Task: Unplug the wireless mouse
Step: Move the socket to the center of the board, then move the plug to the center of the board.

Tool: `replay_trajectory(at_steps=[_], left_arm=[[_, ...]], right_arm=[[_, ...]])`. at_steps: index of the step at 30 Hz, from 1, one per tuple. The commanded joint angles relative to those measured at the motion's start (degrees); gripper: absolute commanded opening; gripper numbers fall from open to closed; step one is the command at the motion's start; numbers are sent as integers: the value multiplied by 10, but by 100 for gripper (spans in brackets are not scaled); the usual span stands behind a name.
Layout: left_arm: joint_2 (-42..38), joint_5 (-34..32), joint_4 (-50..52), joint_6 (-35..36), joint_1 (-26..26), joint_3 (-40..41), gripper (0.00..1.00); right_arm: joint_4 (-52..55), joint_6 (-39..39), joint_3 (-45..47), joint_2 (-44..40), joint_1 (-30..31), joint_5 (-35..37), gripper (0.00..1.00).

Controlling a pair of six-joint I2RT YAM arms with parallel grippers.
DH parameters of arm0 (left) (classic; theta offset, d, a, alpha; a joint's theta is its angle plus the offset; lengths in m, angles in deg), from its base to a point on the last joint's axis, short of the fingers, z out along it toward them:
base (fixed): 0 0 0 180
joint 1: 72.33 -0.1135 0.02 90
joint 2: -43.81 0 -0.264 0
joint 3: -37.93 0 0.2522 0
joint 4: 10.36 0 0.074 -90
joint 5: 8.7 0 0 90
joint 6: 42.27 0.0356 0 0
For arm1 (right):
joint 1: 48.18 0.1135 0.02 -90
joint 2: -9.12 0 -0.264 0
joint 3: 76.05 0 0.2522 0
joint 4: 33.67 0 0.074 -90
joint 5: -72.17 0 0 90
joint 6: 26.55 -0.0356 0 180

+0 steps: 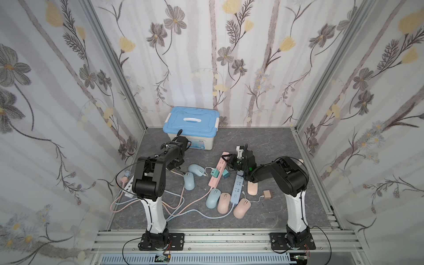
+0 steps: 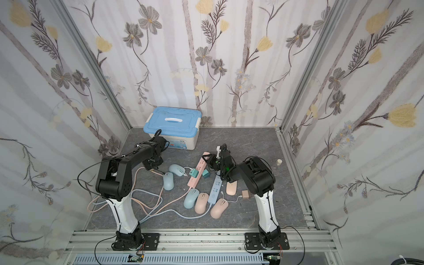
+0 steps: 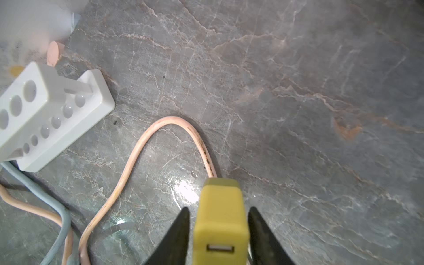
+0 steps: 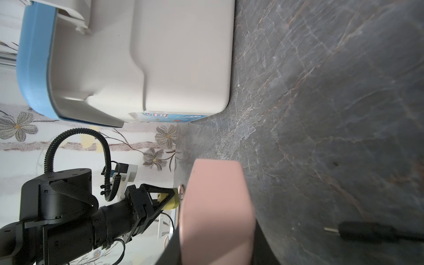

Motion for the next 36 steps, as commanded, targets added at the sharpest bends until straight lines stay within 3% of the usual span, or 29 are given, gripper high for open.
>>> replay_trajectory(at_steps=[1, 5, 7, 12, 17, 30, 36], left_arm=[[-17, 17, -13, -14, -6, 11, 60], [-46, 31, -27, -15, -13, 25, 77], [-66, 36, -36, -15, -13, 33, 81], [-131, 61, -65, -19, -13, 61, 89], [-212, 111, -102, -22, -13, 97, 97], [-413, 222, -170, -24, 44, 200, 100], [-442, 195, -167, -4, 110, 237, 100]], right_arm=[[7, 8, -10, 3, 1, -9, 6], [40, 10, -22, 3, 1, -6, 16], [53, 11, -23, 2, 1, -2, 21], [94, 16, -27, -11, -2, 11, 50], [140, 32, -30, -35, -9, 29, 63], [322, 145, -25, -174, -15, 139, 78], [342, 174, 9, -228, 1, 137, 76]])
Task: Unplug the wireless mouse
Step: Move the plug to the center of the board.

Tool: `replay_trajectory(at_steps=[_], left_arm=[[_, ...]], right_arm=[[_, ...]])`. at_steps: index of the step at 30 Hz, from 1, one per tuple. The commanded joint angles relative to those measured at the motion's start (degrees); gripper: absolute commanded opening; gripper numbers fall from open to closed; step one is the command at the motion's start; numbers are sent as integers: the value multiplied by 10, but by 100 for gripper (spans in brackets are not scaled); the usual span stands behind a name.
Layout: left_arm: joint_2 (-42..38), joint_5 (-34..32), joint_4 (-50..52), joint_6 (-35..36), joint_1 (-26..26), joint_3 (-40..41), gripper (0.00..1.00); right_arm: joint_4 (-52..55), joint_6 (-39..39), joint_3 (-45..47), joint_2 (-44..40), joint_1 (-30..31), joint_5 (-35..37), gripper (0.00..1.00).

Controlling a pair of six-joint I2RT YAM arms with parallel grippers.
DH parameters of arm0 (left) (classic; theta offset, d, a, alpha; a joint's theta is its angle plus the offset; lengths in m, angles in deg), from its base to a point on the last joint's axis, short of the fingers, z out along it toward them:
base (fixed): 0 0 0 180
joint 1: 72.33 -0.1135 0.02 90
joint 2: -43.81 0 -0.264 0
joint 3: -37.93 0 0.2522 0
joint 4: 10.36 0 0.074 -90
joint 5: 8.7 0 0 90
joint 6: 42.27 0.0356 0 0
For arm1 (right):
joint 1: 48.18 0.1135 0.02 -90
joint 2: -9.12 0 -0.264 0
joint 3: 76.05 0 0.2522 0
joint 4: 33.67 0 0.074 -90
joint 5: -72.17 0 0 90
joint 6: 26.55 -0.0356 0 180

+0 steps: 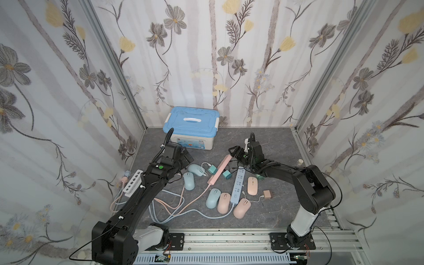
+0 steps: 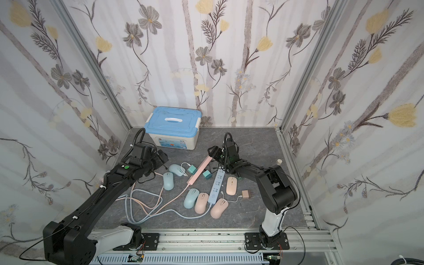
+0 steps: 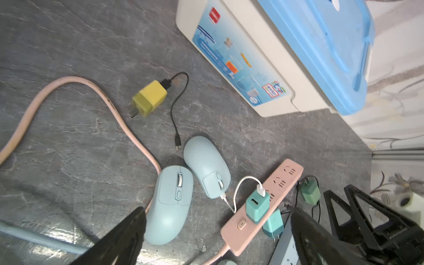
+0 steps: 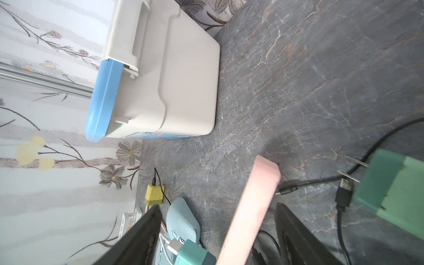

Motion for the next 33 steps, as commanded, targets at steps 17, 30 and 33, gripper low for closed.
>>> replay_trajectory(at_steps=[17, 30, 33], left_arm=[[-115, -6, -29, 11, 25, 139, 100], [-128, 3, -50, 6, 34, 173, 100], [-117, 4, -56, 10, 38, 171, 100]], right_arm=[[-51, -7, 94, -8, 144, -29, 77], [-41, -120, 208, -6, 67, 110, 76], [-27, -121, 227, -15, 40, 119, 76]])
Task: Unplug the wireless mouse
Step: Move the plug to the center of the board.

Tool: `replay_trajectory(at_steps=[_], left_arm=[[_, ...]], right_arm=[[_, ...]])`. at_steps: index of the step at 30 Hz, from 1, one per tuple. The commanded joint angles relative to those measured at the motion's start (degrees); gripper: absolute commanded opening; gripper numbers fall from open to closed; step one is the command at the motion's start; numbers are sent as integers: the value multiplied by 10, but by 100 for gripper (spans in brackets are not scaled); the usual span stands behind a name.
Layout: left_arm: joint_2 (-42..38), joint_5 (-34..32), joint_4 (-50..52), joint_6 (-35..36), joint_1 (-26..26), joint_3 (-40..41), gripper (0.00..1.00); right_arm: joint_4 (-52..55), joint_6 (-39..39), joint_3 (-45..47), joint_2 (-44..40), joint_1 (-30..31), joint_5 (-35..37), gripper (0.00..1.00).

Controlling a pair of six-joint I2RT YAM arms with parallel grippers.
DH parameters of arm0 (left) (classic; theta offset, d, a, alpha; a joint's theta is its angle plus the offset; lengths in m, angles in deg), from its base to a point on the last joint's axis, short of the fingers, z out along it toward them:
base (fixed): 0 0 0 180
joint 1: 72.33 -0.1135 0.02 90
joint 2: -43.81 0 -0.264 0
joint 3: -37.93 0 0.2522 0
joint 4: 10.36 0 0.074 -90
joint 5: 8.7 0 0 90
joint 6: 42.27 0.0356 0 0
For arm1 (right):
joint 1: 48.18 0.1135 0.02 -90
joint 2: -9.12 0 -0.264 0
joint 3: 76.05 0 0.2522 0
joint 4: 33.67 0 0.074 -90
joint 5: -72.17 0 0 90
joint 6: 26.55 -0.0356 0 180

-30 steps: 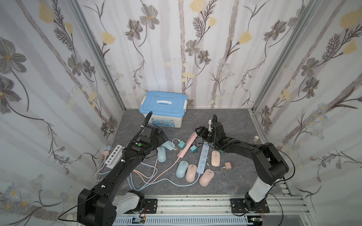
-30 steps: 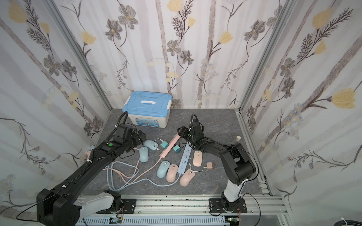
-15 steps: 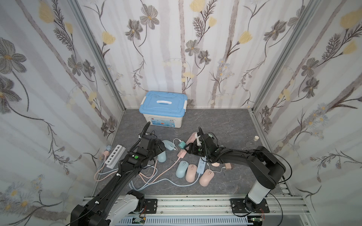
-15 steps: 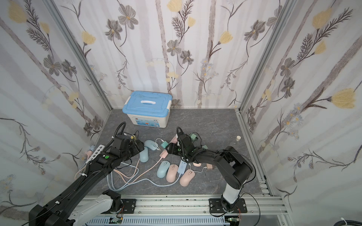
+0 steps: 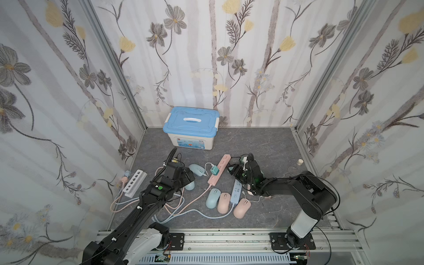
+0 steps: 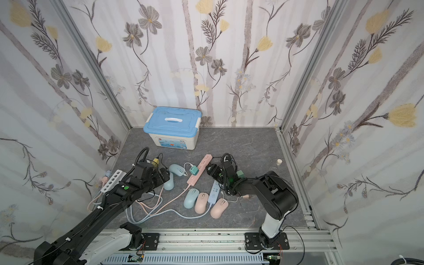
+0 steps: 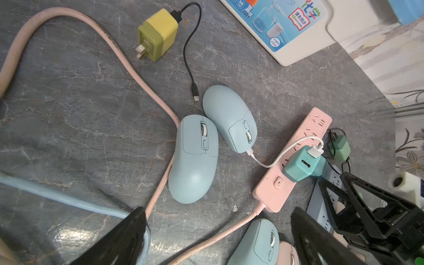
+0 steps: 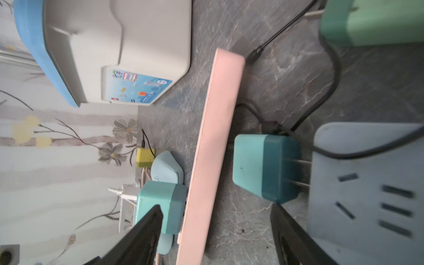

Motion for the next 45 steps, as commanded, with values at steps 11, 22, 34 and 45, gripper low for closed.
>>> replay_trajectory(at_steps=[11, 22, 34, 45], left_arm=[[4, -11, -21, 19, 17, -6, 100], [0, -12, -17, 17, 21, -6, 100], [2, -16, -15, 14, 21, -6, 100], [5, -19, -17, 14, 21, -3, 100]], right_arm=[[214, 148, -48, -30, -35, 83, 72], [434, 340, -264, 44, 62, 290, 77], [489, 421, -369, 132, 96, 315, 75], [545, 414, -373, 176, 78, 345, 61]])
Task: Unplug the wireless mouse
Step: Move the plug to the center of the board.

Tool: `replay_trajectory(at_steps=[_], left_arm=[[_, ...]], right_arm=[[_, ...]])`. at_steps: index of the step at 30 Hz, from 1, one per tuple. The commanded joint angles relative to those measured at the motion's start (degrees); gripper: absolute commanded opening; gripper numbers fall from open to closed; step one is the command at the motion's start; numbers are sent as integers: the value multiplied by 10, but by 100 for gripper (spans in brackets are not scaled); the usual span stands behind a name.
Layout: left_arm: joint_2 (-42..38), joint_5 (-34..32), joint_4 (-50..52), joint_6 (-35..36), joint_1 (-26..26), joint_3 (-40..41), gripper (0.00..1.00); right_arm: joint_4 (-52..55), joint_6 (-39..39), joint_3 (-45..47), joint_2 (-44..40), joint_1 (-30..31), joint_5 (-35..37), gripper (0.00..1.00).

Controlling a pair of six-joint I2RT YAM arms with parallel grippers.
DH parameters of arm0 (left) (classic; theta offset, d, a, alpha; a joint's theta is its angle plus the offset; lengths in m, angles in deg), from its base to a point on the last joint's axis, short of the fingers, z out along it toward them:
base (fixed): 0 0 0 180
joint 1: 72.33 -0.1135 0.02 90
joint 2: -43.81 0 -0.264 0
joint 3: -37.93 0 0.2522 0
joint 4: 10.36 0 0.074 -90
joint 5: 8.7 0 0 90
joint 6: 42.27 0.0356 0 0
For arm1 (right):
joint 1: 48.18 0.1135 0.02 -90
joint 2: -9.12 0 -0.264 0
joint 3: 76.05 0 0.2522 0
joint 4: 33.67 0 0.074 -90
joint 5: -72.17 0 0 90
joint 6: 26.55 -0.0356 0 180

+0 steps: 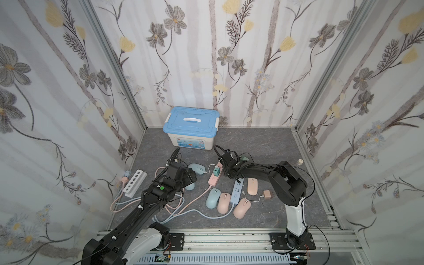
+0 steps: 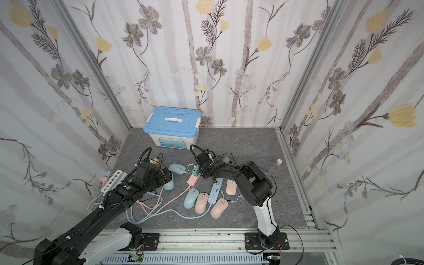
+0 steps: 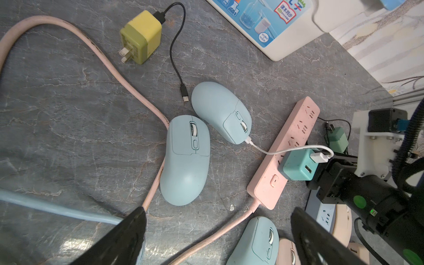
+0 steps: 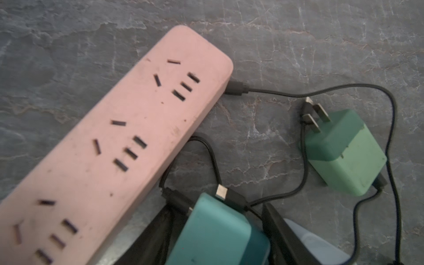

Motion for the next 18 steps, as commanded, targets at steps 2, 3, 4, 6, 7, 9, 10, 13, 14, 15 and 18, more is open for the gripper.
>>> replay_trajectory(at_steps=[2, 3, 4, 6, 7, 9, 10, 13, 14, 15, 18], left_arm=[[3, -9, -6, -1, 0, 0, 100], [3, -9, -7, -1, 0, -1, 100], [3, -9, -7, -1, 0, 0, 100], [2, -10, -6, -1, 0, 0, 100], [2, -10, -7, -1, 0, 0, 100], [0, -10, -6, -2, 0, 0, 100], [-2, -9, -6, -1, 0, 1, 100], [-6, -5, -10, 1, 0, 2, 100], [-8, 0, -15, 0, 0, 2, 100], [-10, 1, -17, 0, 0, 3, 100], [-14, 11, -23, -2, -1, 5, 100]], right_arm=[[34, -16, 22, -7, -21, 28, 59], [40, -22, 27, -8, -27, 35, 57], [49, -31, 31, -9, -34, 45, 56], [59, -55, 44, -13, -56, 51, 55], [60, -66, 51, -16, -70, 46, 54], [53, -78, 64, -25, -88, 38, 56], [49, -81, 66, -32, -91, 35, 58], [16, -66, 65, -56, -79, 14, 67], [9, -61, 61, -65, -70, 9, 70], [8, -60, 52, -70, -62, 9, 72], [-3, -62, 37, -98, -40, 1, 77]])
